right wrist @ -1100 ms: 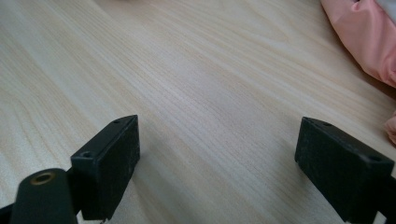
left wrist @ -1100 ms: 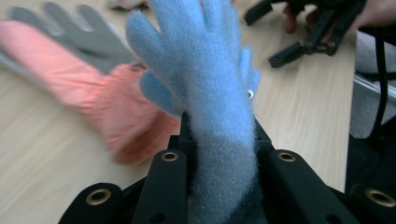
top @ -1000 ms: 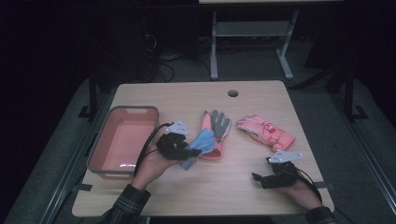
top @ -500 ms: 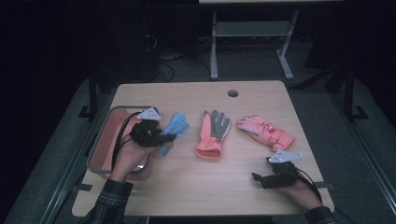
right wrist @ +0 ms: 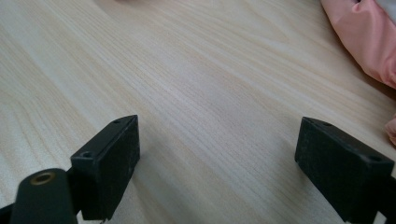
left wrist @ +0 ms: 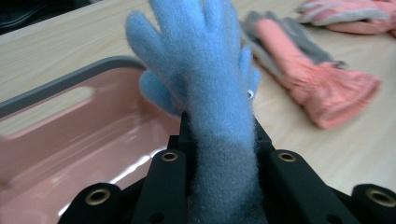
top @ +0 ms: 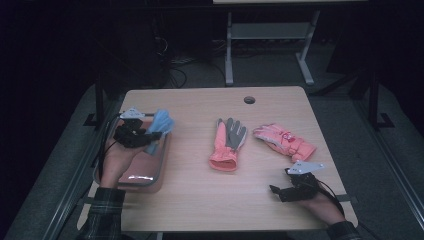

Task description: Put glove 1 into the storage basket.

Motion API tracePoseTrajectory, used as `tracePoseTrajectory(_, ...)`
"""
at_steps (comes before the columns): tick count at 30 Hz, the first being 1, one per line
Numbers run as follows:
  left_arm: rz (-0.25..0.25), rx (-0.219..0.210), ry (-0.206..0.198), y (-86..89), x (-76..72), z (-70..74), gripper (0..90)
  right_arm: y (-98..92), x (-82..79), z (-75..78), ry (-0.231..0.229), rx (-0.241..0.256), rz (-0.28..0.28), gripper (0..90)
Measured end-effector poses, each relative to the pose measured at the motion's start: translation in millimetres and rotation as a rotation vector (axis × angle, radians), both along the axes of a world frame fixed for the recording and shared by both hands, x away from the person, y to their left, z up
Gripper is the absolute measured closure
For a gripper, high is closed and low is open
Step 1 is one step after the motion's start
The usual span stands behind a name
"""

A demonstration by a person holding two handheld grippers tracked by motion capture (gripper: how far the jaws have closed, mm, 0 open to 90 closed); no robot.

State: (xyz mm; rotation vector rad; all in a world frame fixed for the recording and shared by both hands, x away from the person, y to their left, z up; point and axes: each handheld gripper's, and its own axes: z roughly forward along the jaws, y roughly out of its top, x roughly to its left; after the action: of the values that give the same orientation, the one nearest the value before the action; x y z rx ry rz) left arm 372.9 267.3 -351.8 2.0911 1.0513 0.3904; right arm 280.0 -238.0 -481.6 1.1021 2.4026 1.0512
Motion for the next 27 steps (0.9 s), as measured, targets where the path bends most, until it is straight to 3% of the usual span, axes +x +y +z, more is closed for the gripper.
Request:
tracePoseTrajectory(7, 0.064, 0.025, 0.042, 18.1, 20.5, -14.9, 74.0, 0.4, 0.2, -0.1, 0.000, 0.003, -0.002, 13.4)
tracePoseTrajectory(12, 0.100, 0.073, 0.103, 24.6, 38.7, -38.2, 74.0, 0.3, 0.3, -0.1, 0.000, 0.002, -0.001, 13.4)
tracePoseTrajectory(24, 0.116, 0.157, 0.207, 25.7, 55.7, -70.7, 71.9, 0.4, 0.3, -0.1, -0.001, 0.003, -0.002, 13.4)
tracePoseTrajectory(27, 0.101, 0.143, 0.229, 24.3, 56.7, -74.0, 70.1, 0.5, 0.3, -0.1, -0.001, 0.002, -0.002, 13.5)
